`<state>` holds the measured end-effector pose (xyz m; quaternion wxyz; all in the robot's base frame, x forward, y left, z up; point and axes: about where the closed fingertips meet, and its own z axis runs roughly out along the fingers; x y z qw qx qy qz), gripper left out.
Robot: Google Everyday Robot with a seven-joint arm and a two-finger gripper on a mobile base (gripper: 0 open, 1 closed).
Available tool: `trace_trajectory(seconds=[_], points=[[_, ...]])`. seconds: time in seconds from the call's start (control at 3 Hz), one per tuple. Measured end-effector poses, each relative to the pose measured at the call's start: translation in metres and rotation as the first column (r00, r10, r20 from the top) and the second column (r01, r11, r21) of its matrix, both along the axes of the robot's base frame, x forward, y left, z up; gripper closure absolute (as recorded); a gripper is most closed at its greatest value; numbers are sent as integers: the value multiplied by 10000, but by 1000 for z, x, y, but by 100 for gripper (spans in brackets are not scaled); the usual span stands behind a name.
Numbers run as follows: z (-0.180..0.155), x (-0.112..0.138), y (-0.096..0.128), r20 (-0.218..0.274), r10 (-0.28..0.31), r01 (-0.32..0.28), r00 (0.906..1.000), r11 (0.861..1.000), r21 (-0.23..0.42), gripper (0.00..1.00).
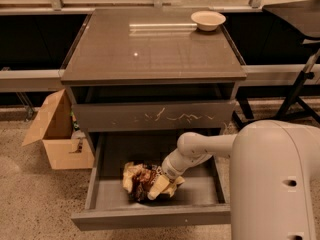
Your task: Pick brown chip bag from middle drawer and place on counter
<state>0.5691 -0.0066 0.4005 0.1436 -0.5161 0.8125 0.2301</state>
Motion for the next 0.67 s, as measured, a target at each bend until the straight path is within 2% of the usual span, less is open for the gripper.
trace_trajectory(seconds=[0.33, 0.67], points=[[-14, 3, -8, -58, -142, 143, 9999, 9996, 224, 17], [-19, 5, -12, -50, -139, 141, 9999, 9992, 380, 38]])
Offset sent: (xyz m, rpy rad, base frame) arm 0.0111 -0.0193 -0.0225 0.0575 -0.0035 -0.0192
